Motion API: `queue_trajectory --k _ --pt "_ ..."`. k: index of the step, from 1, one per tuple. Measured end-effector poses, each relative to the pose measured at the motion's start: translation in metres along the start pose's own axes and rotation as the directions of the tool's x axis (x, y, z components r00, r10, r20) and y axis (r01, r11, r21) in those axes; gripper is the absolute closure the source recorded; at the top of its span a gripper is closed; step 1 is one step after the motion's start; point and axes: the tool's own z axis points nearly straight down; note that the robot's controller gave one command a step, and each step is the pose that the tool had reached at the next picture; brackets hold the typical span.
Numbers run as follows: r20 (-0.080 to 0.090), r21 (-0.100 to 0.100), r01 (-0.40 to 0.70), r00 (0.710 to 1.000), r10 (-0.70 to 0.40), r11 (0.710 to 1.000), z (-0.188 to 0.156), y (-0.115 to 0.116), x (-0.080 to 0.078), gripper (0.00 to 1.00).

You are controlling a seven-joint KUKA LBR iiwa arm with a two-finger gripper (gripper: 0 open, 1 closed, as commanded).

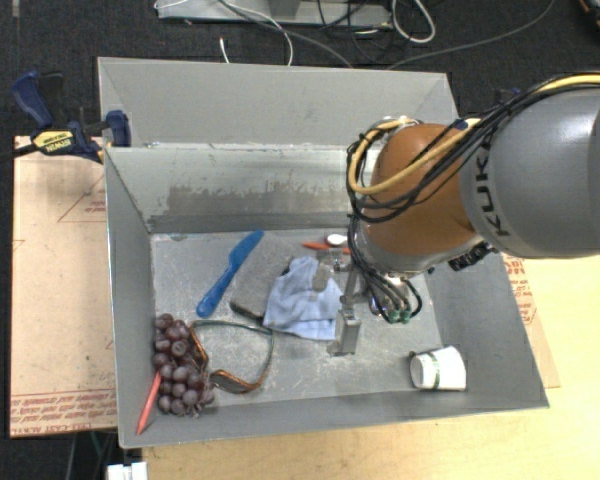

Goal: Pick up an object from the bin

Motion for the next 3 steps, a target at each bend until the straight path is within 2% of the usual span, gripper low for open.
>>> queue_trajectory --k 1,2,3 --pt "0.007 0.000 -0.001 1.000 0.001 1.000 -0.004 0.000 -0.002 0.00" --pt "0.017 -0.004 -0.074 0.997 0.074 0.997 0.044 0.045 -0.061 0.00" --pt "0.014 0.001 0.031 0.999 -0.031 1.000 0.041 0.129 -0.034 1.00"
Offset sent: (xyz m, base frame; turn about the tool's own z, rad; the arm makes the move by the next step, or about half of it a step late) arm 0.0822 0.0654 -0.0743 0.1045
